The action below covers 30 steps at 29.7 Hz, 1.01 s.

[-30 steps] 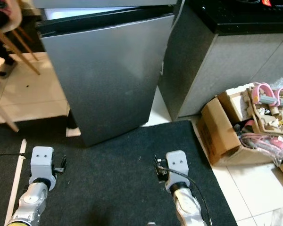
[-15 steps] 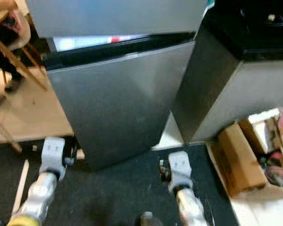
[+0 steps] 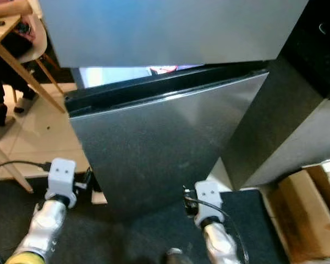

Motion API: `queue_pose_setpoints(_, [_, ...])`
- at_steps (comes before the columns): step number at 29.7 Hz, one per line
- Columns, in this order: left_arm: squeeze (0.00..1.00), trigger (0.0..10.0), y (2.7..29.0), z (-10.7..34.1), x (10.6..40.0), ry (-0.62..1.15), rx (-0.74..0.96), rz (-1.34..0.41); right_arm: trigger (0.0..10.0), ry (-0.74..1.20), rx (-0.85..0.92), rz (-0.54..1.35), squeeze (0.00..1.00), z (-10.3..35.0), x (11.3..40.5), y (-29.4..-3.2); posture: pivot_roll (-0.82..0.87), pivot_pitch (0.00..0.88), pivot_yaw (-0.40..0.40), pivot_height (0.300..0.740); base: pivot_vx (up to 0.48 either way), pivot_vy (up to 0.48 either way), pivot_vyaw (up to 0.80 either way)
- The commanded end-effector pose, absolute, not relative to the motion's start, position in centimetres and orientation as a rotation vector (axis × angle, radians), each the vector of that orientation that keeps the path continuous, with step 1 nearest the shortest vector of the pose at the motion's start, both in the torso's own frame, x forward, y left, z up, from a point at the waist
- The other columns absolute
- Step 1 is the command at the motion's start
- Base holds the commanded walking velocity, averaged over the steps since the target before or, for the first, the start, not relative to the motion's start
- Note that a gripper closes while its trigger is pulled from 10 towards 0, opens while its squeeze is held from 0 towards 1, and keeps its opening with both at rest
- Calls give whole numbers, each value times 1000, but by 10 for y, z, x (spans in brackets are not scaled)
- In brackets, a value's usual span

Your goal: Restocking fridge

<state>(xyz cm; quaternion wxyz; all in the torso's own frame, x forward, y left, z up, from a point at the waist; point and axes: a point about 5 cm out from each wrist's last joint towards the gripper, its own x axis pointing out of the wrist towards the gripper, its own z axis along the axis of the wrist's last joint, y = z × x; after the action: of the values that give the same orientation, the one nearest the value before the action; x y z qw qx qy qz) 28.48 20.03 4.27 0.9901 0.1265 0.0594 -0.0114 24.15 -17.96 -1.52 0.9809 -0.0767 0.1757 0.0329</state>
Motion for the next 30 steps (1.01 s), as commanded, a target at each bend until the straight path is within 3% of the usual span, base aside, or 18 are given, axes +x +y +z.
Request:
queue_pose_setpoints(1, [0,10000,196,39,282,133,253,-44,10000,348,-150,68,0,-16,241,-178,-36,135,-25,723,446,0,0])
queue_pose_setpoints(17, [0,10000,195,38,280,139,245,-41,10000,340,-151,65,0,-14,244,-179,-36,135,-27,723,395,0,0])
queue_pose_setpoints(30, [0,10000,196,24,265,188,263,-29,10000,296,-136,84,0,-6,252,-174,-35,136,-28,723,0,0,0])
